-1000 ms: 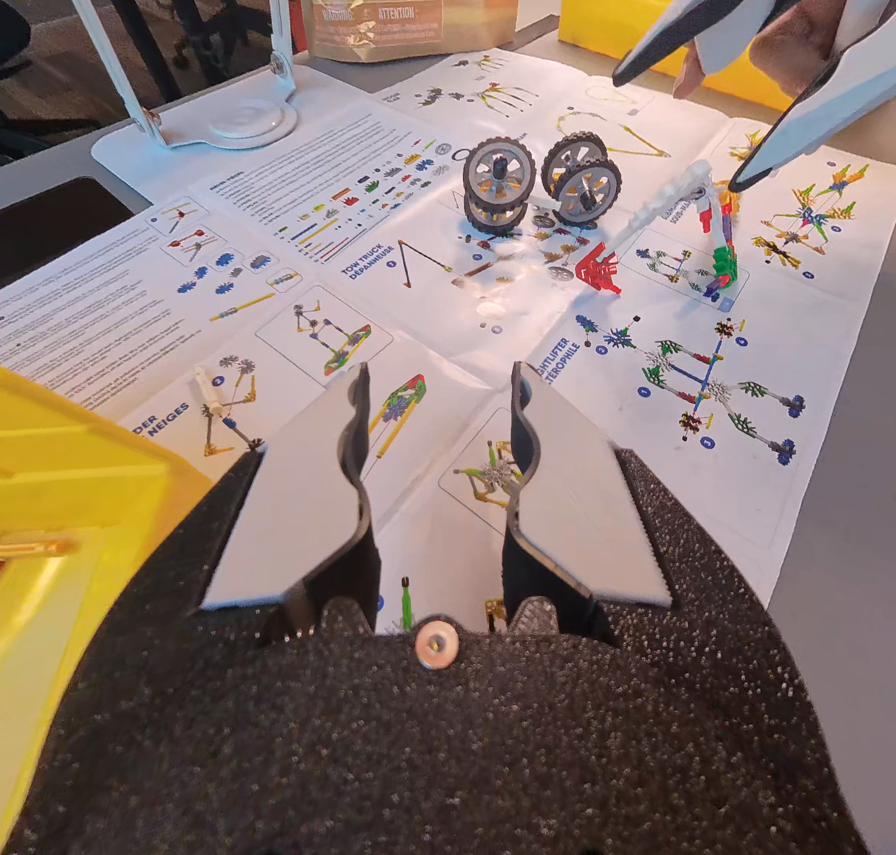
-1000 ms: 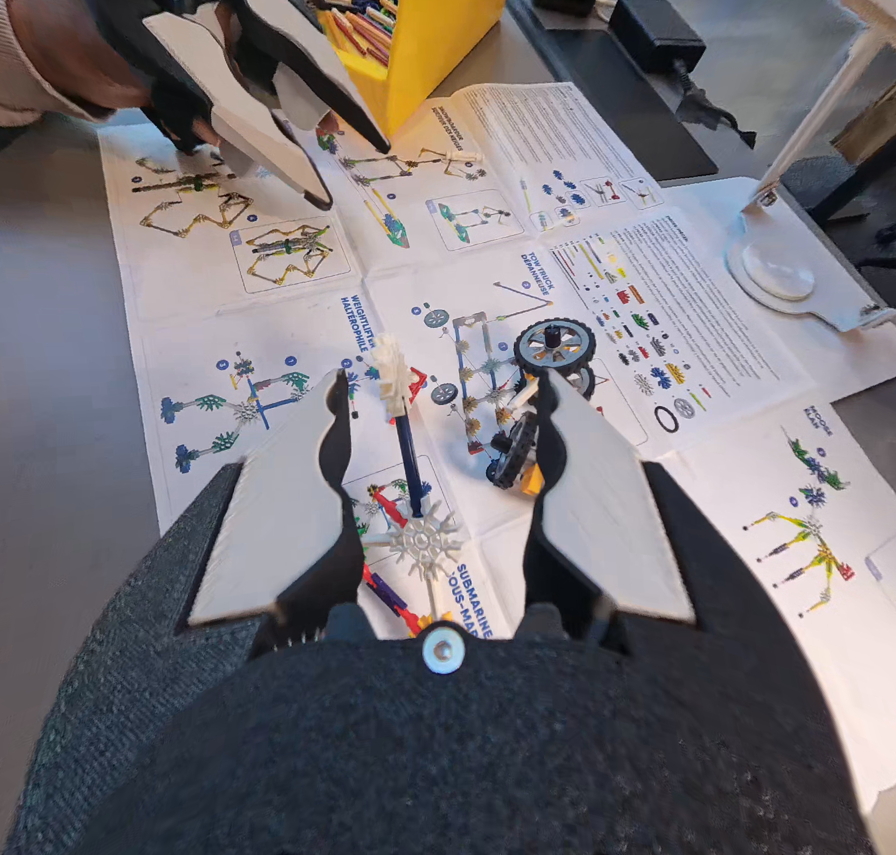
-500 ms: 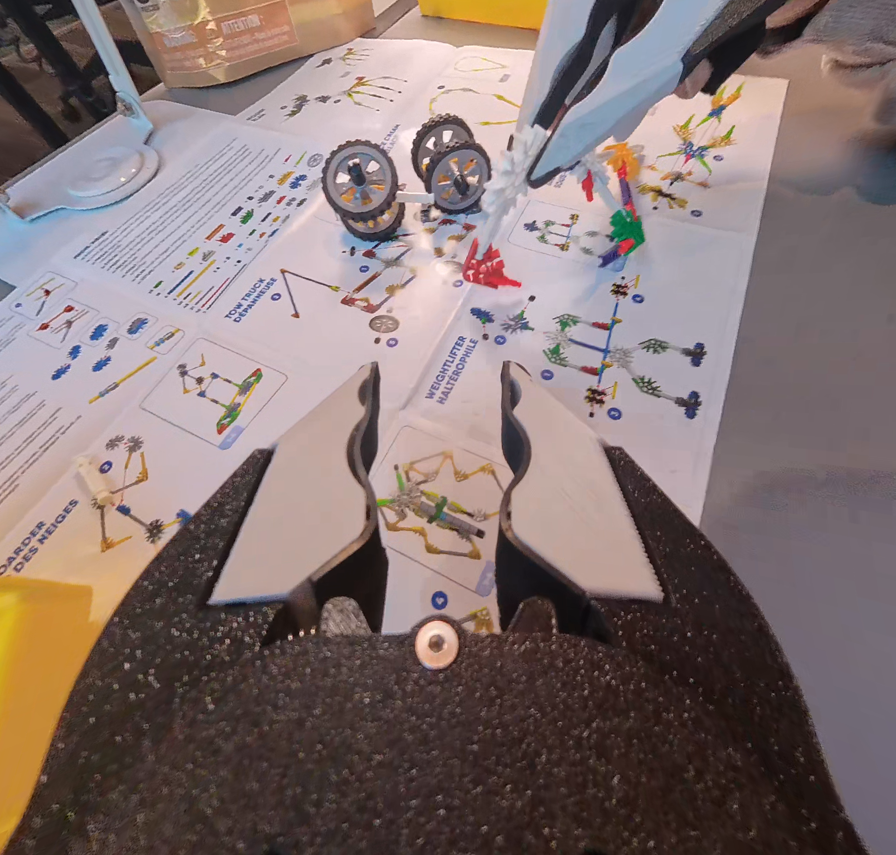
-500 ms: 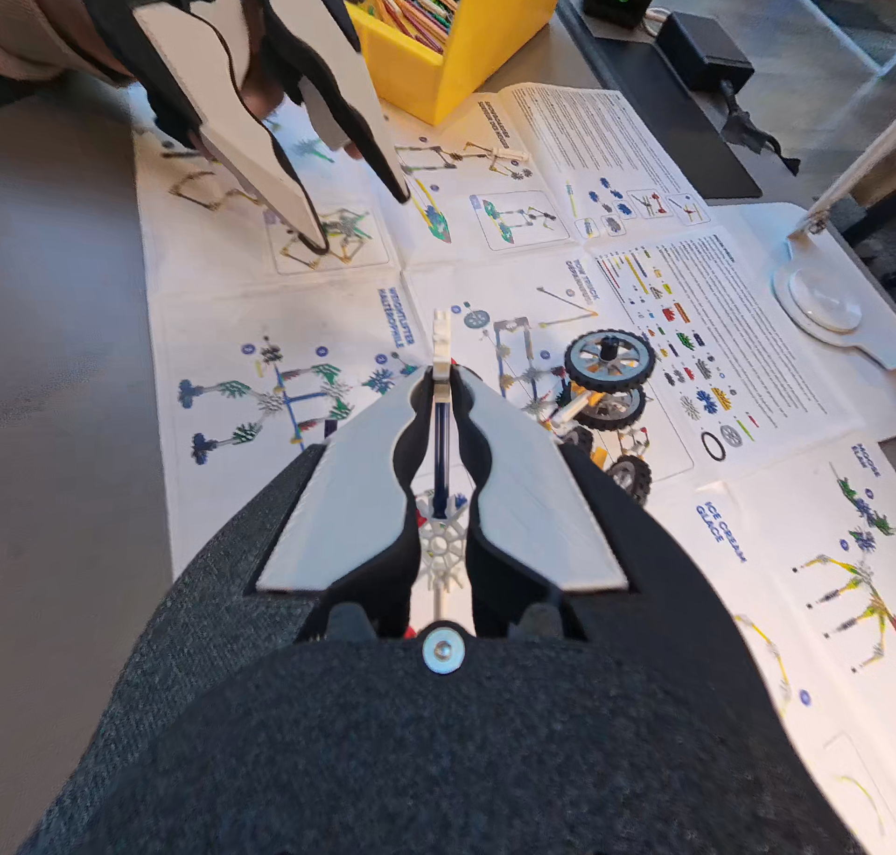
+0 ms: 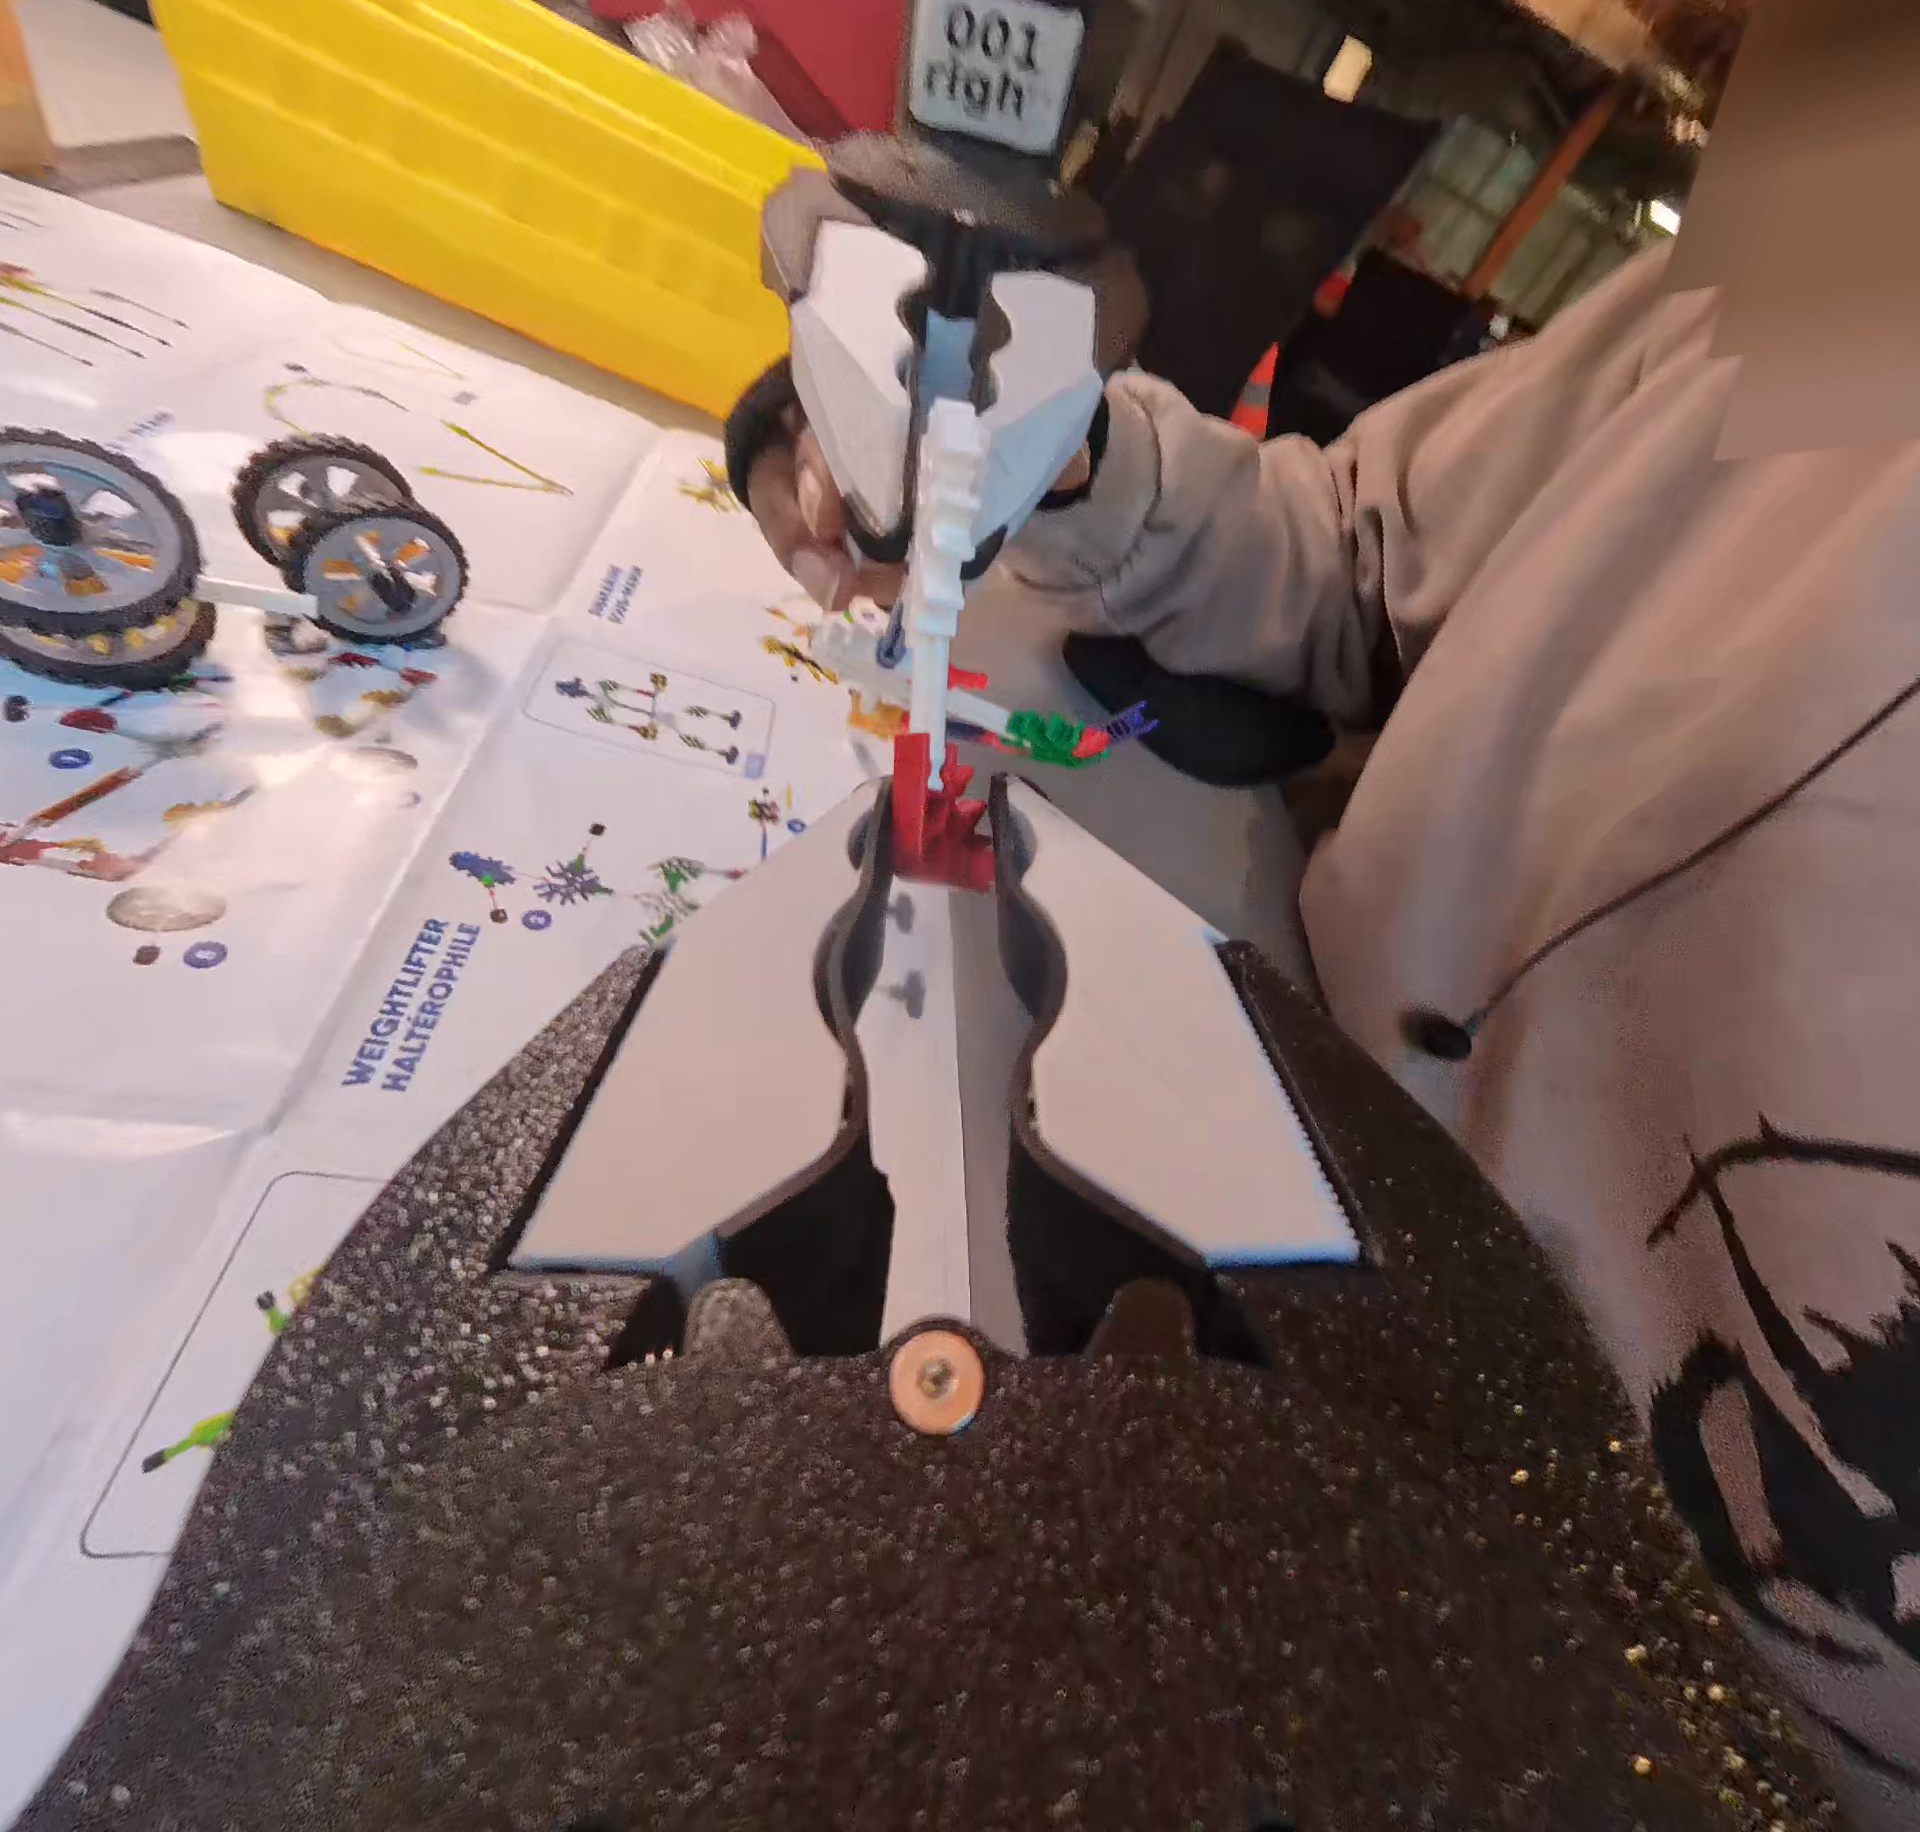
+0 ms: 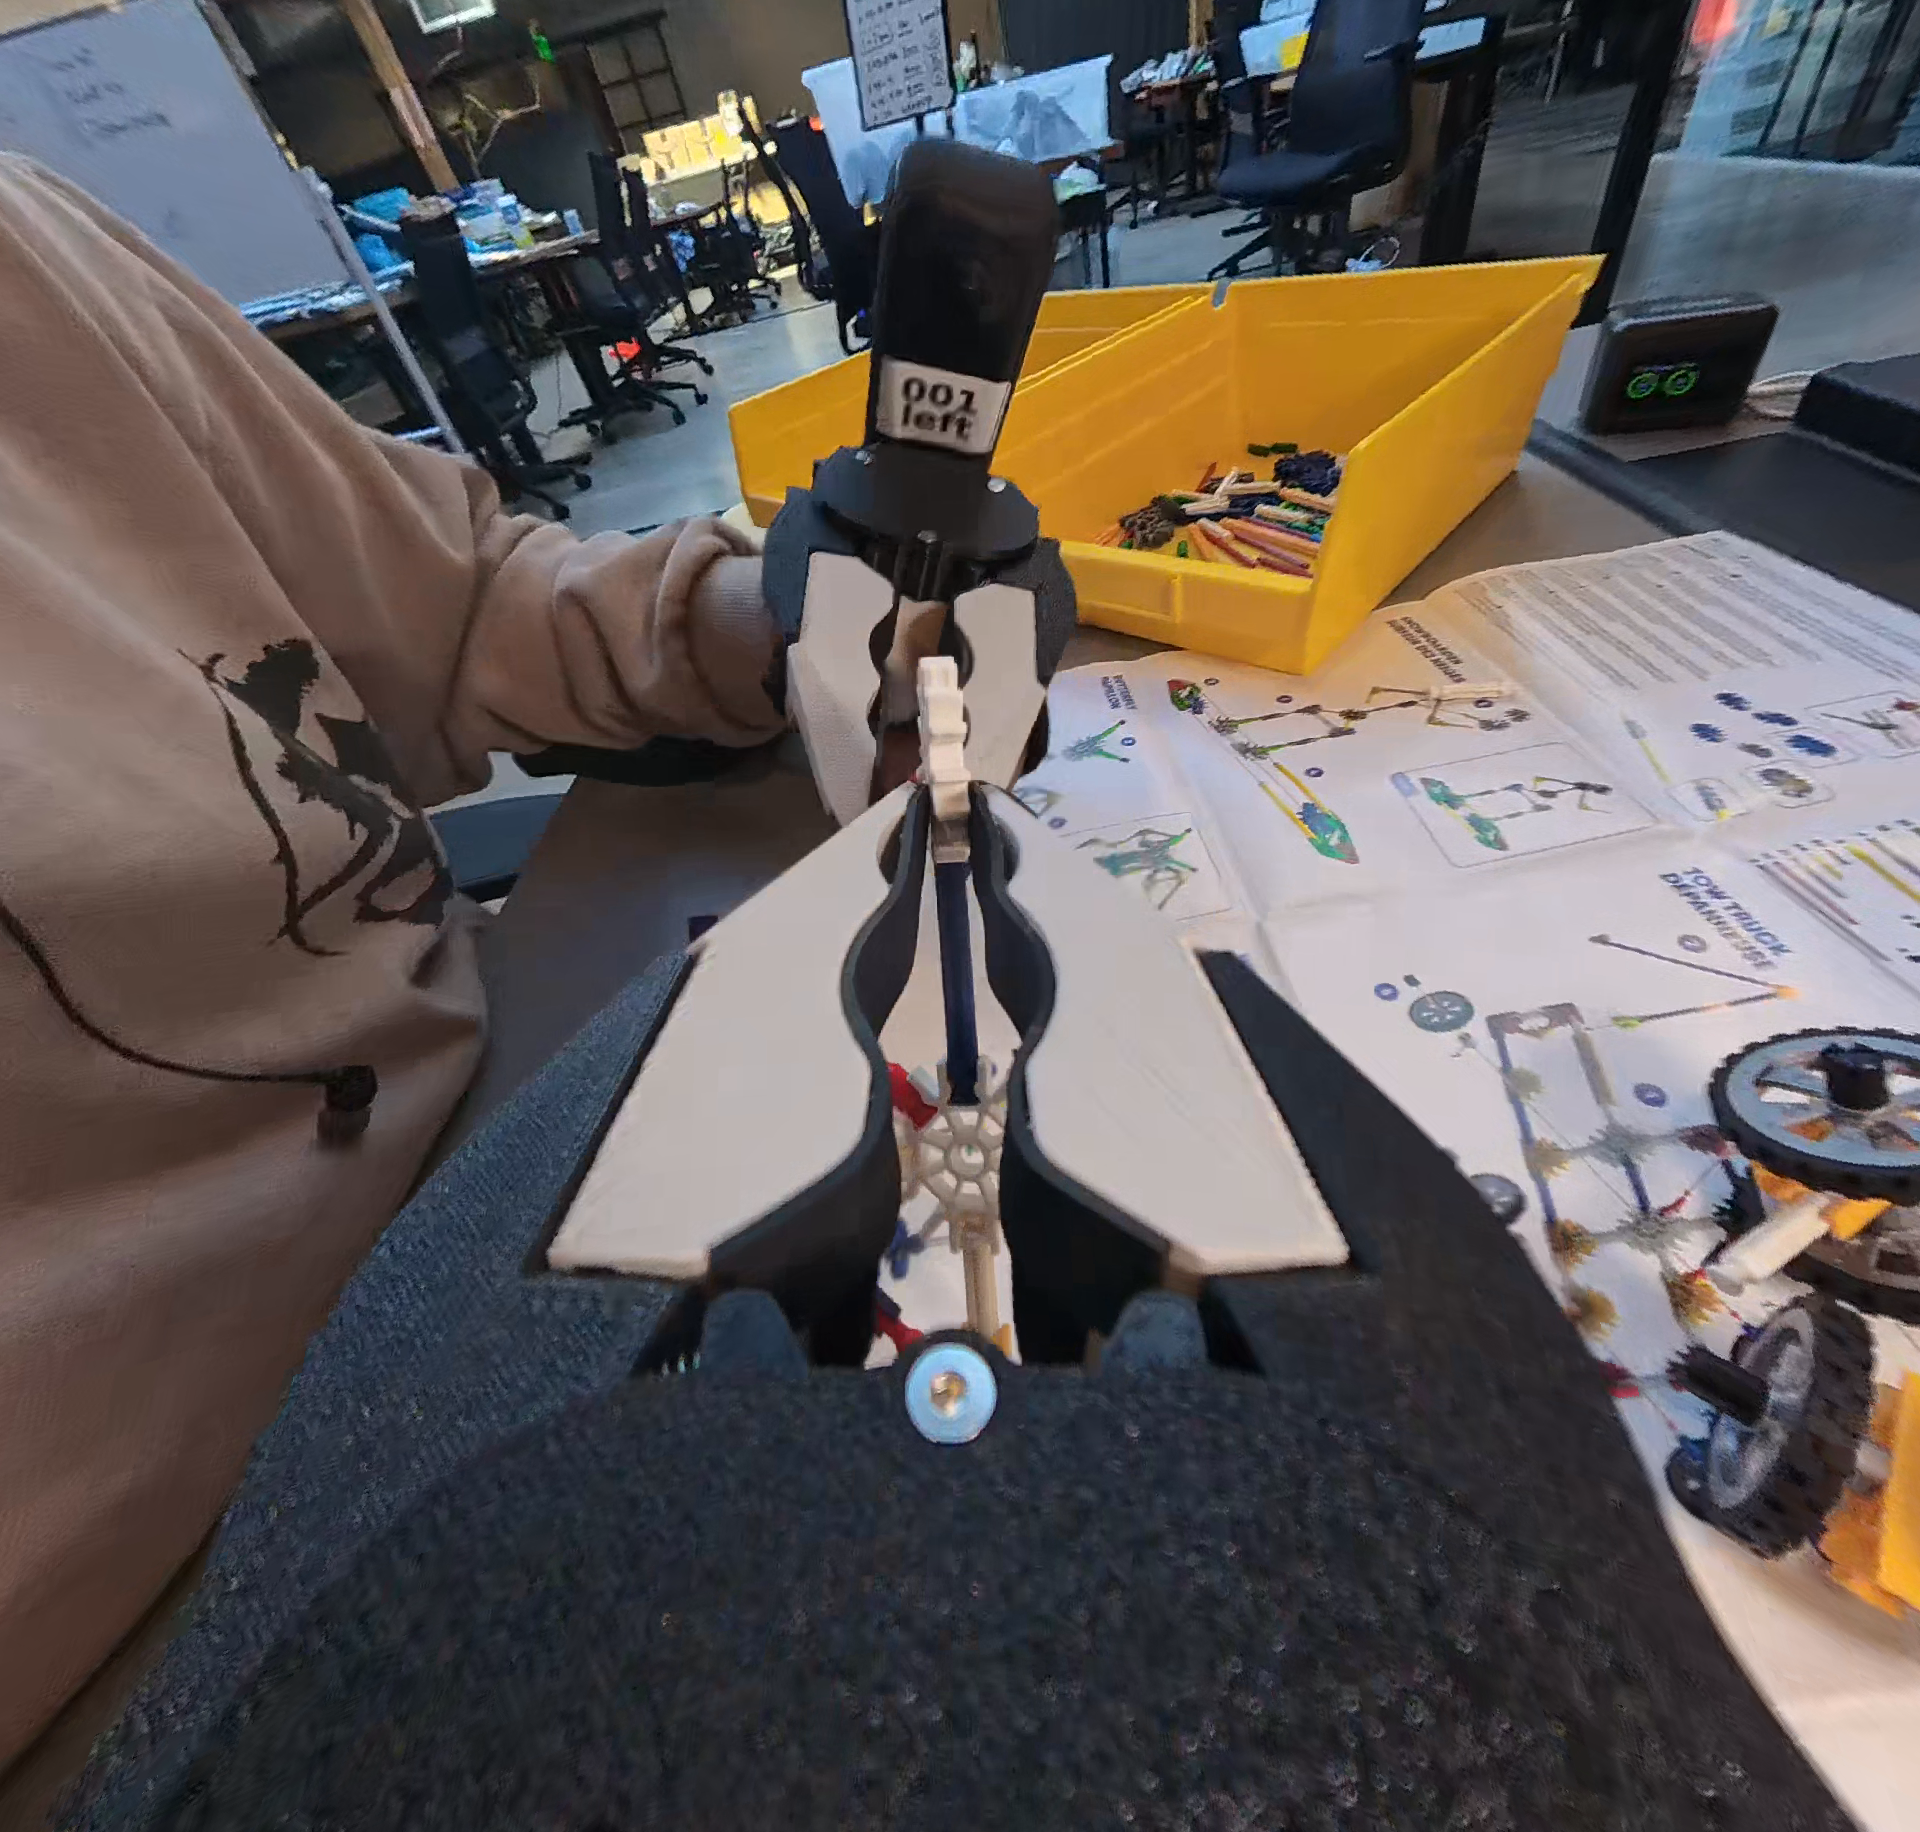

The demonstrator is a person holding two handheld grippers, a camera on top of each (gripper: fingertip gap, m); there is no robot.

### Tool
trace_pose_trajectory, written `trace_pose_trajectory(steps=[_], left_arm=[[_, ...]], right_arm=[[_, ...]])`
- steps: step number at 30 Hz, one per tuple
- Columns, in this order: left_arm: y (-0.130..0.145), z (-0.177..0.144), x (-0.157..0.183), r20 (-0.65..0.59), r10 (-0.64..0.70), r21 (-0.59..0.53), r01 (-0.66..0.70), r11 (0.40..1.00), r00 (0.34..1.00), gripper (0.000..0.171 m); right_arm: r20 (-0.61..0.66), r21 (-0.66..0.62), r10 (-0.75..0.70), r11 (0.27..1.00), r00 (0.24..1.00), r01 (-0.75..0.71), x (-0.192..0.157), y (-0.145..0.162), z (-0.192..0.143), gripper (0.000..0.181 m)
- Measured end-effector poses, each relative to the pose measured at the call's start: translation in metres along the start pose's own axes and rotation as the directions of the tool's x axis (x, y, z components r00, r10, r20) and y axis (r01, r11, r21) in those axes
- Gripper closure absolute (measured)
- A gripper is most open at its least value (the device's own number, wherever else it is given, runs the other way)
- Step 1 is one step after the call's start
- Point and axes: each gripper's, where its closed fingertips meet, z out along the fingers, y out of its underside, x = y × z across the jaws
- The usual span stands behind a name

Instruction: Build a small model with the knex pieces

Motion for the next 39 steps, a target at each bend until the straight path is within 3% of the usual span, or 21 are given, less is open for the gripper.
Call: trace_pose_trajectory(steps=[5,9,12,15,19,22,25,27,32,39], left_arm=[[0.042,0.000,0.016,-0.069,0.116,-0.246,-0.130,0.960,0.991,0.151],[0.057,0.013,0.016,-0.078,0.094,-0.315,-0.114,0.942,0.993,0.165],[0.050,0.016,0.003,-0.023,0.053,-0.279,-0.057,0.959,0.998,0.168],[0.026,0.010,-0.012,0.008,-0.065,-0.129,0.066,0.989,0.998,0.168],[-0.006,0.002,-0.023,-0.054,-0.197,0.086,0.202,0.976,0.979,0.168],[-0.019,-0.007,-0.024,-0.132,-0.207,0.153,0.226,0.962,0.969,0.168],[-0.030,-0.016,-0.036,-0.112,-0.200,0.216,0.221,0.951,0.973,0.167],[-0.034,-0.018,-0.040,-0.113,-0.193,0.238,0.215,0.947,0.975,0.167],[-0.043,-0.017,-0.048,-0.128,-0.209,0.295,0.238,0.925,0.970,0.167],[-0.059,-0.020,-0.051,-0.108,-0.222,0.326,0.245,0.913,0.969,0.167]], right_arm=[[0.053,-0.149,-0.081,0.985,0.995,0.088,-0.017,0.027,0.011,0.175],[0.012,-0.220,-0.181,0.959,0.983,0.179,-0.014,0.041,0.020,0.166],[-0.111,-0.204,-0.264,0.950,0.958,0.239,0.003,0.031,0.019,0.142],[-0.249,-0.144,-0.311,0.948,0.917,0.282,0.019,0.008,0.009,0.107],[-0.311,-0.066,-0.354,0.934,0.882,0.352,0.018,-0.014,0.000,0.110],[-0.310,-0.089,-0.352,0.935,0.883,0.342,0.019,-0.009,0.005,0.111],[-0.337,-0.137,-0.378,0.926,0.862,0.352,0.028,0.002,0.009,0.112],[-0.358,-0.156,-0.404,0.915,0.842,0.373,0.032,0.005,0.009,0.119],[-0.336,-0.175,-0.424,0.905,0.841,0.387,0.032,0.010,0.008,0.179],[-0.345,-0.183,-0.422,0.906,0.839,0.381,0.036,0.014,0.004,0.177]])
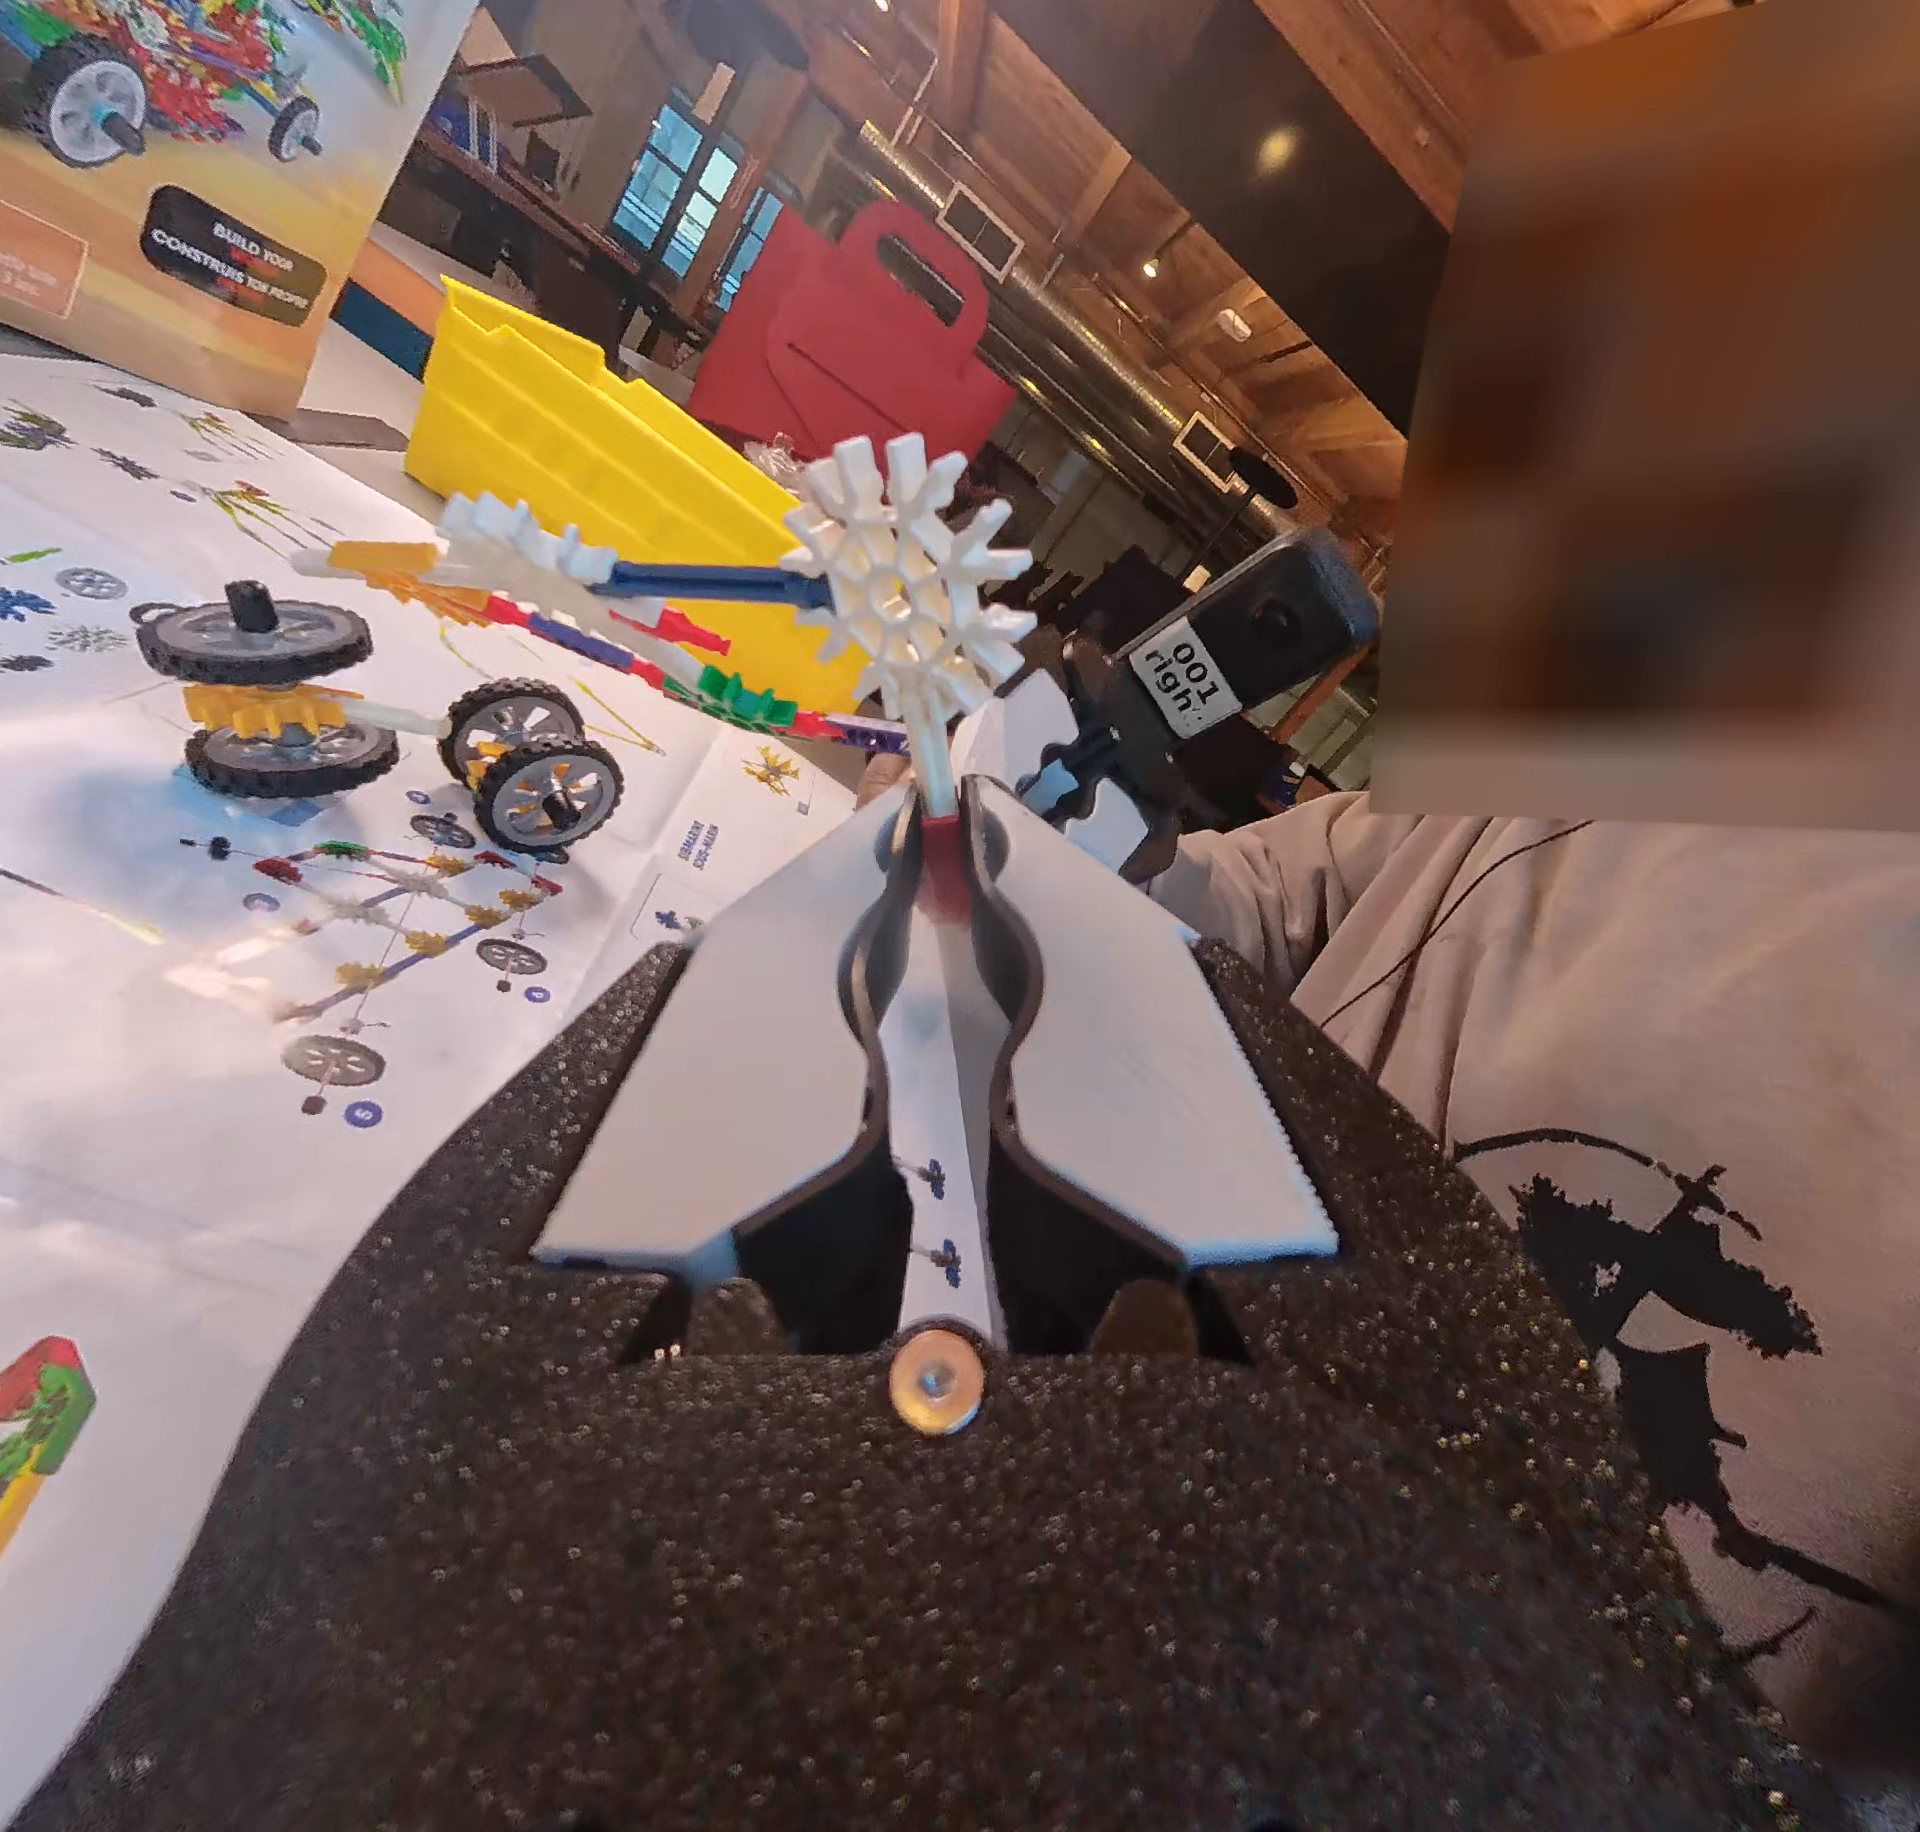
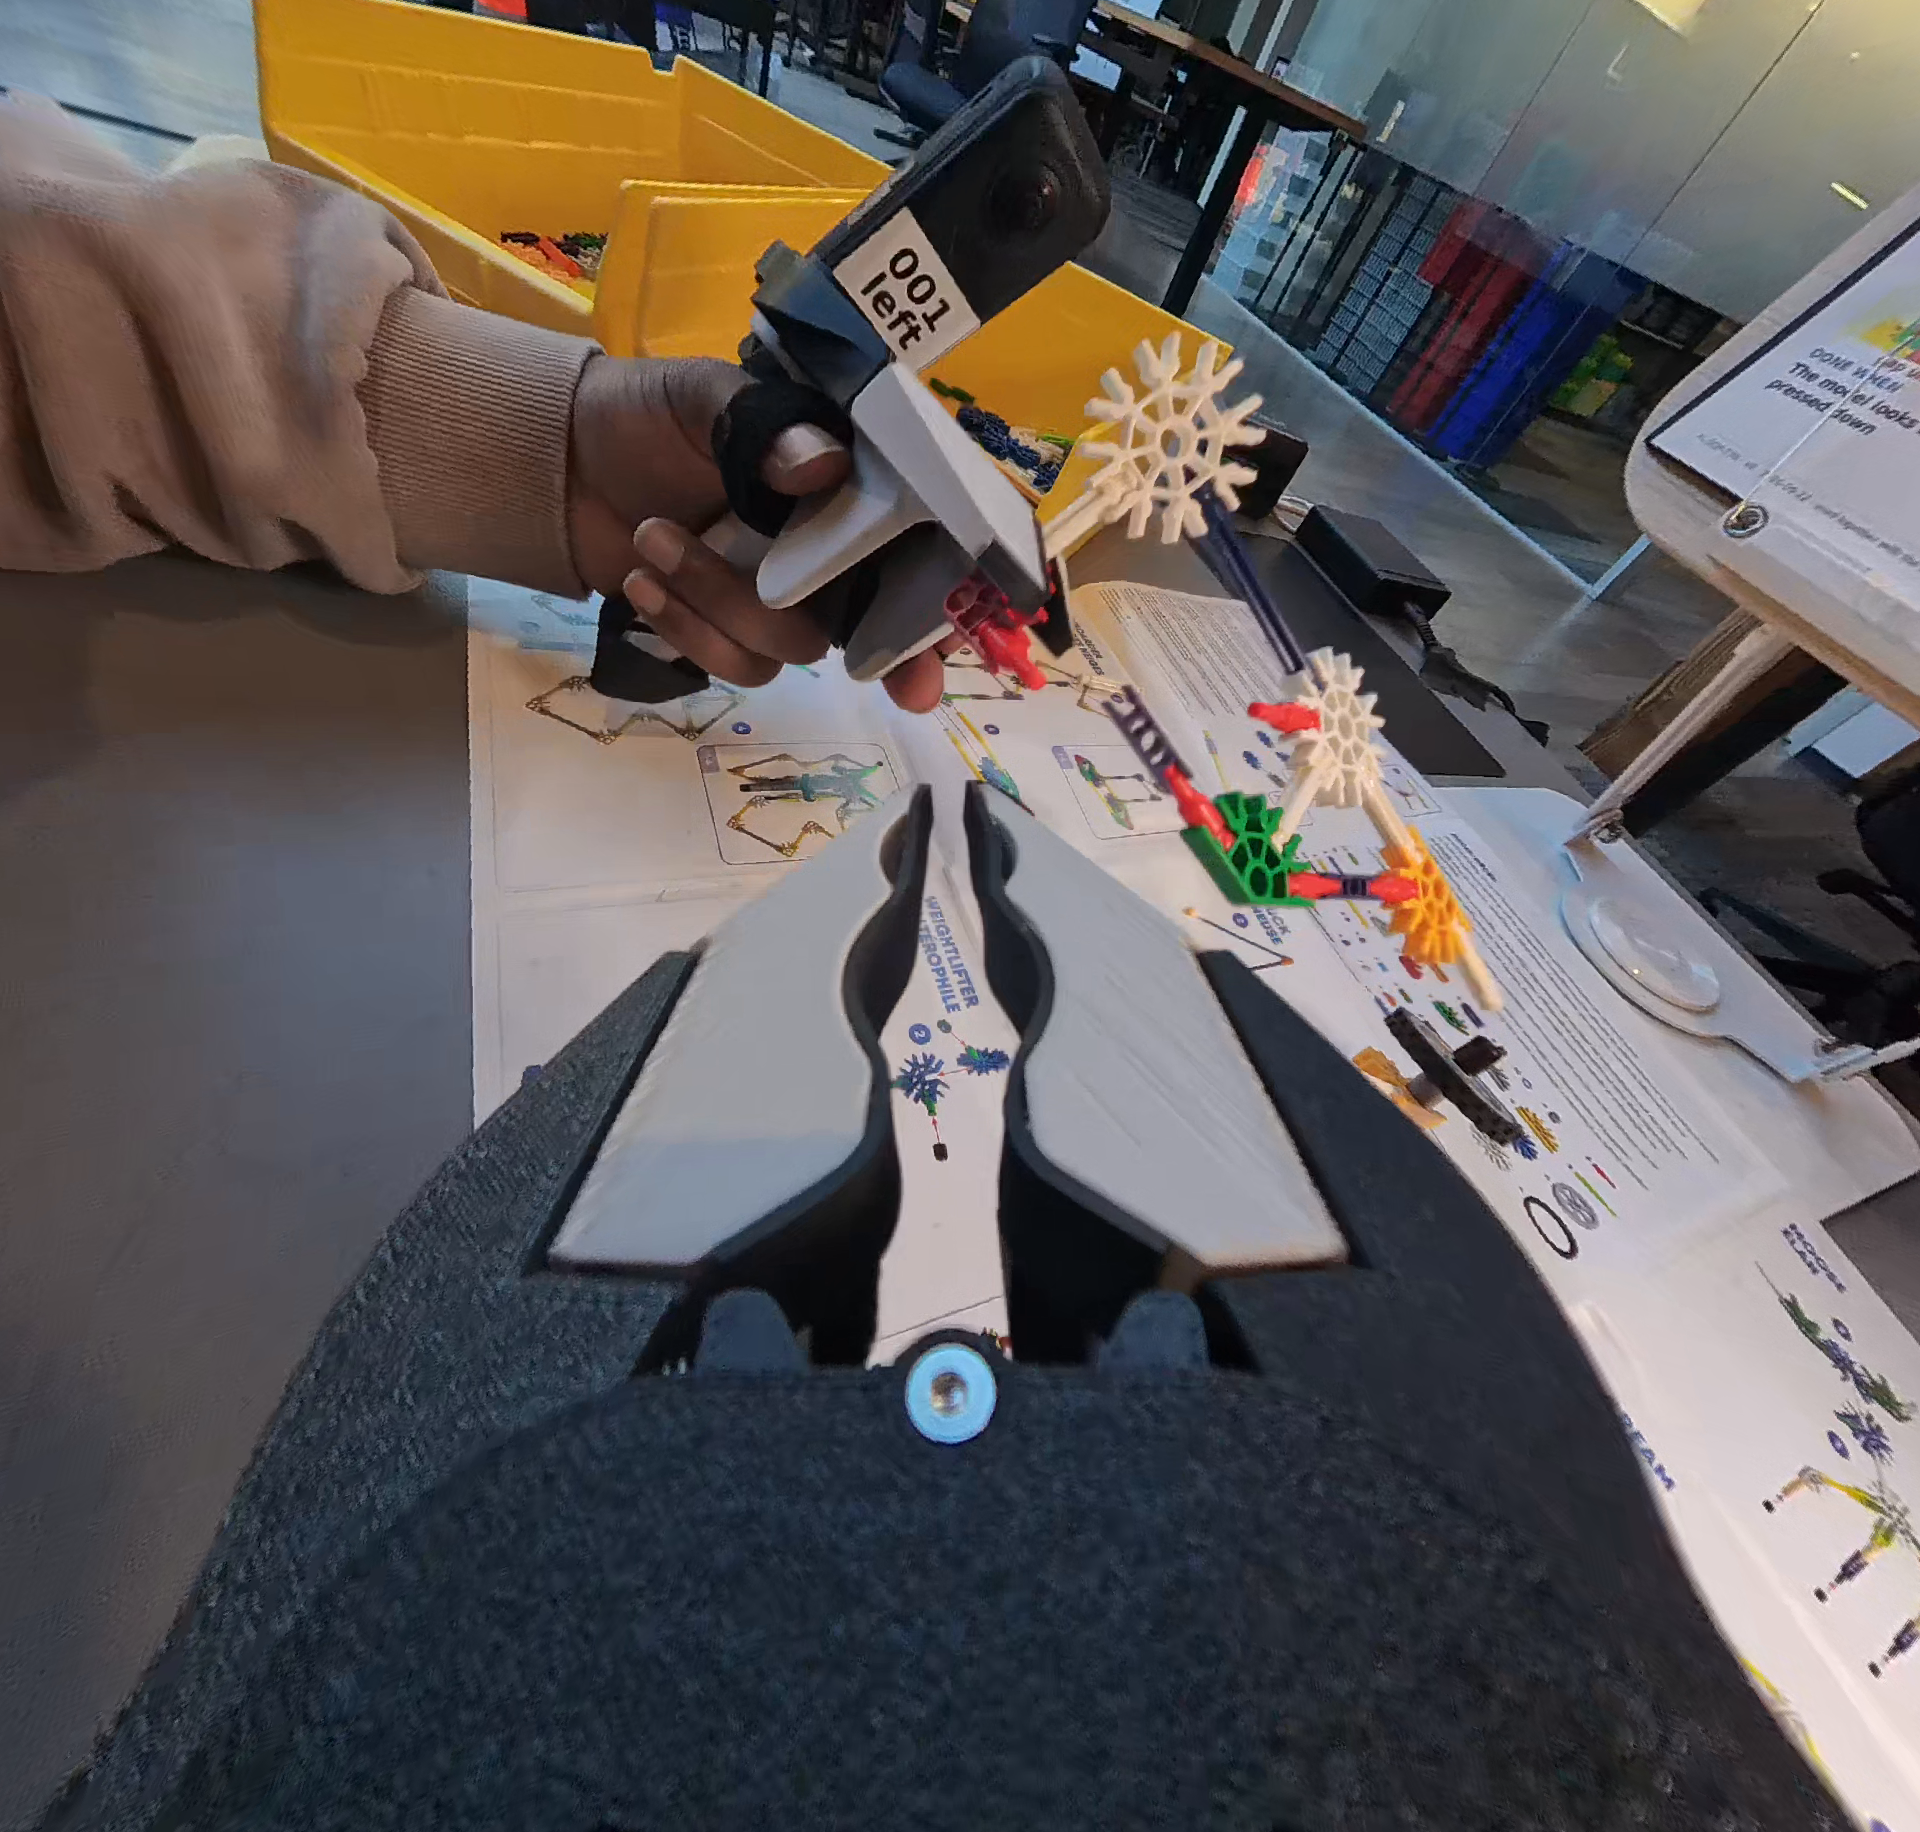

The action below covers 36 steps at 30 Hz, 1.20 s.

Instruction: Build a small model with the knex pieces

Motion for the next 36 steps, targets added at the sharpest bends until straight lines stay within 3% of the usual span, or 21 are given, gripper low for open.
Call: trace_pose_trajectory(steps=[2,6,10,13,16,25,30,35,36], left_arm=[[-0.008,-0.001,0.004,-0.002,-0.013,0.021,0.013,1.000,1.000,0.168],[-0.008,-0.001,0.006,0.010,-0.034,0.026,0.034,0.999,0.999,0.167],[-0.001,-0.003,0.007,-0.026,-0.046,0.094,0.048,0.994,0.999,0.168],[-0.003,-0.004,0.001,-0.045,-0.175,0.192,0.180,0.965,0.984,0.169],[0.009,-0.002,-0.003,-0.029,-0.215,0.190,0.216,0.958,0.976,0.168],[0.004,0.000,0.009,-0.051,-0.222,0.226,0.228,0.947,0.974,0.168],[0.004,0.001,0.008,-0.027,-0.194,0.236,0.195,0.952,0.981,0.168],[0.003,-0.001,0.006,-0.013,-0.188,0.243,0.186,0.952,0.982,0.168],[0.001,-0.001,0.005,-0.009,-0.188,0.252,0.184,0.950,0.982,0.168]], right_arm=[[-0.007,-0.004,0.007,1.000,1.000,-0.007,0.000,0.002,0.001,0.164],[-0.024,-0.009,0.019,1.000,1.000,-0.019,0.002,0.007,0.003,0.155],[-0.011,0.043,0.070,0.997,0.997,-0.070,0.003,0.003,0.003,0.153],[-0.007,0.070,0.070,0.995,0.998,-0.070,0.001,-0.003,0.003,0.154],[0.050,0.101,0.124,0.987,0.991,-0.128,-0.008,-0.010,0.009,0.154],[0.059,0.135,0.257,0.955,0.965,-0.263,-0.006,-0.019,0.025,0.160],[0.090,0.159,0.365,0.913,0.926,-0.376,0.000,-0.020,0.022,0.163],[0.122,0.220,0.518,0.818,0.847,-0.532,0.015,-0.024,0.021,0.162],[0.159,0.220,0.526,0.806,0.836,-0.549,0.013,-0.027,0.022,0.170]])
